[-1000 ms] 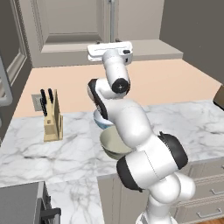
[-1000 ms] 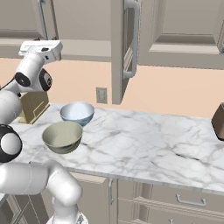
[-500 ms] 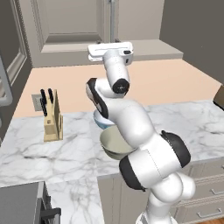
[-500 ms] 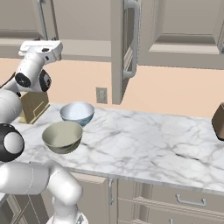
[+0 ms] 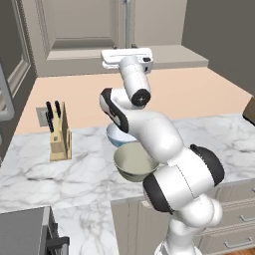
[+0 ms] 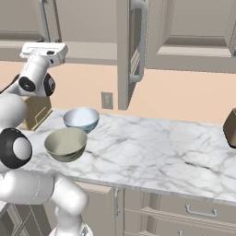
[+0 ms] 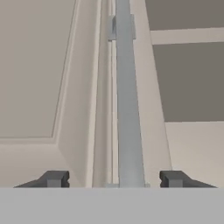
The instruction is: Open the cabinet. Pick the bowls from the counter and place them in the cabinet. Then close the cabinet.
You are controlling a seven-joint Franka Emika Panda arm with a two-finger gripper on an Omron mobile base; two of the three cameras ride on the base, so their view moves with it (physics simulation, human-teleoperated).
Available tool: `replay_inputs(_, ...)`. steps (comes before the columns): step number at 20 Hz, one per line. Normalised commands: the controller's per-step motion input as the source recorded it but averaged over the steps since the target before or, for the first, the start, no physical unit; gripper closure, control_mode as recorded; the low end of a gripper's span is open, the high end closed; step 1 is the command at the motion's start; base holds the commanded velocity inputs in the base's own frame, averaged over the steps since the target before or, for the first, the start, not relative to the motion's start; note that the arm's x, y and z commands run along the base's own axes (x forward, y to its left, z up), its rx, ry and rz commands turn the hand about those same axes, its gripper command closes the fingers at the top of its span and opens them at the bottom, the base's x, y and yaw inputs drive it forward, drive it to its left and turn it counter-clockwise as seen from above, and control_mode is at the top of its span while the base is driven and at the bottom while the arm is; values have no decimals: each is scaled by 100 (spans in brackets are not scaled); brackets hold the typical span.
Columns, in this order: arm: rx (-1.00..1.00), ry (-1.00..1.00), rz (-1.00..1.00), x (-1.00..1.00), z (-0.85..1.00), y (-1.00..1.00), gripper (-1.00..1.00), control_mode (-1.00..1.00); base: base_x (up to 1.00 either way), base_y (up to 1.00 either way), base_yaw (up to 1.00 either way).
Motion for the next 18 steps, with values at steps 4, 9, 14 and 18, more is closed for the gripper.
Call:
replay_inputs(4,0,-1,7,15,0,-87,100,-100,0,0,0)
replay_inputs(9,0,0,5,33,0,-55,100,-100,0,0,0)
replay_inputs(14,-16,2,7,19,5,34,100,-100,0,0,0)
replay_inputs(18,-35,-6,8,-89,27,100,100,-100,0,0,0)
